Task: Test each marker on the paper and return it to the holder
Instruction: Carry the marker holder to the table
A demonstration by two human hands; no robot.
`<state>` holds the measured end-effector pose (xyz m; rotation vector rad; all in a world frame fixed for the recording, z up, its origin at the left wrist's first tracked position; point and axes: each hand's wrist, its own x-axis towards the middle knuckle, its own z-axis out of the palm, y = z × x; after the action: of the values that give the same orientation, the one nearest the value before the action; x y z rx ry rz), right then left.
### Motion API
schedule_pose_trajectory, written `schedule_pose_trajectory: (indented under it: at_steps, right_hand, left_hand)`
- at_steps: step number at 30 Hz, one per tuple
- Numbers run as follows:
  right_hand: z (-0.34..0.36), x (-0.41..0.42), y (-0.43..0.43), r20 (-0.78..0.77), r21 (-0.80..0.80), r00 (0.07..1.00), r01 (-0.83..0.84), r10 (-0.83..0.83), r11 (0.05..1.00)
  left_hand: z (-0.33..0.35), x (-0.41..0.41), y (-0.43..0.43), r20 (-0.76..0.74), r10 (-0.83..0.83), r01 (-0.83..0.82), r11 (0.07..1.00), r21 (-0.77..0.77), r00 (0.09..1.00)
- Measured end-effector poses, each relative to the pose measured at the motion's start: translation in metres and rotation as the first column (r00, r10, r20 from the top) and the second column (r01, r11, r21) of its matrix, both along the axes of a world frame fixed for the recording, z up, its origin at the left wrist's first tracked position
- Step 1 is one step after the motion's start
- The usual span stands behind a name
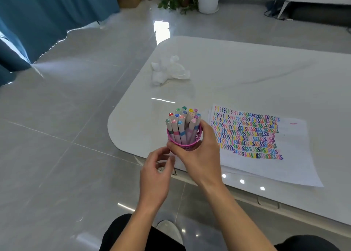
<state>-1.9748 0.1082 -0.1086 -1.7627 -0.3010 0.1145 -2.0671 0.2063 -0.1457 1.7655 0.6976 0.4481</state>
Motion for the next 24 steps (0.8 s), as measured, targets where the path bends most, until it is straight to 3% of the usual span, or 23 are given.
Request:
schedule_pose_trajectory:
  at_steps: [14, 20, 24]
  right_hand:
    - [-0.025, 0.017, 0.029, 0.021, -0.059, 0.999, 0.035, -0.034, 0.998]
    - [-0.017, 0.016, 0.017, -0.039, -0.043, 0.999, -0.038, 0.036, 0.998]
    - [-0.001, 0.026, 0.012, 0.059, -0.233, 0.998, -0.015, 0.029, 0.972]
  left_hand:
    - [-0.016, 0.013, 0.019, -0.016, 0.06, -0.059, 0.997, 0.042, 0.998]
    - [-0.012, 0.017, 0.014, -0.026, 0.017, -0.015, 0.996, 0.084, 1.0]
    - [-0.005, 0.025, 0.01, -0.012, 0.023, -0.021, 0.994, 0.109, 1.0]
